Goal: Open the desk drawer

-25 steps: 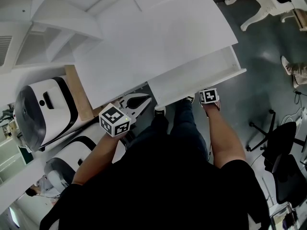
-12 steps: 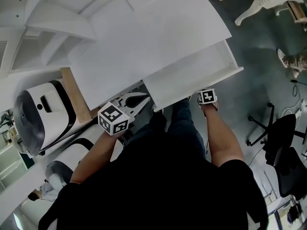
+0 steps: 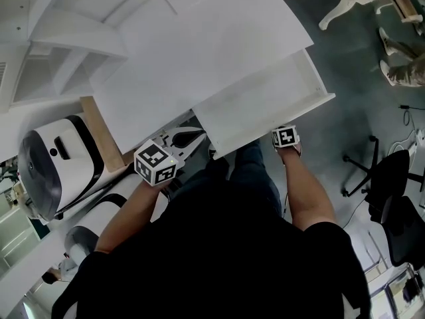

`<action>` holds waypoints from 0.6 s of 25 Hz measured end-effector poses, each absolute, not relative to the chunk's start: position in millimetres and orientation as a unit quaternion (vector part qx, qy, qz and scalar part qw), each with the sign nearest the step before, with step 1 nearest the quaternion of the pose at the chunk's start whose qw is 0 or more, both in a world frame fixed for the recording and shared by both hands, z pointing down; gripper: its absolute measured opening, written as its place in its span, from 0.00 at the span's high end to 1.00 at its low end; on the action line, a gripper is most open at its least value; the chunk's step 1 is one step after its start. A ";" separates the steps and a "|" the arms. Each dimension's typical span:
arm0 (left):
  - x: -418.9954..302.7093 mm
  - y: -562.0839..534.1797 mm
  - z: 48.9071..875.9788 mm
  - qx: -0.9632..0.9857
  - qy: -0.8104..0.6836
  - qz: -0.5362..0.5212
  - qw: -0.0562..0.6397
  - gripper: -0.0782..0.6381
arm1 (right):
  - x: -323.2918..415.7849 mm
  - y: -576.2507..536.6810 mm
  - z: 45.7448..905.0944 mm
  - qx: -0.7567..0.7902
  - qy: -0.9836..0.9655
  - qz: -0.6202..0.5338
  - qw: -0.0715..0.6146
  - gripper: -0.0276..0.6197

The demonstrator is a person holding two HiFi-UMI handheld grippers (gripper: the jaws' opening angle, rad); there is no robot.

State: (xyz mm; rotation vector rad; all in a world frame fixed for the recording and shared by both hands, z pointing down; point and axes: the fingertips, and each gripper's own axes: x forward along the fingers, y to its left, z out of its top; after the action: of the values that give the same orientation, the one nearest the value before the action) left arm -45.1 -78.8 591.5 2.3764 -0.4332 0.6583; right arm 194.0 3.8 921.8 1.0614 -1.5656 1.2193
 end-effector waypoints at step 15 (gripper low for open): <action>-32.6 -65.7 589.1 0.904 -0.148 0.258 0.308 0.88 | 201.2 22.3 921.0 0.431 -0.622 0.489 0.433 0.82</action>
State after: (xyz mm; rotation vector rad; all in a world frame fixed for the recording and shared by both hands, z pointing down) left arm -32.6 -65.7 589.1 2.3891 -0.3914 0.6819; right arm 201.2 22.3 921.0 1.0747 -1.5510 1.2193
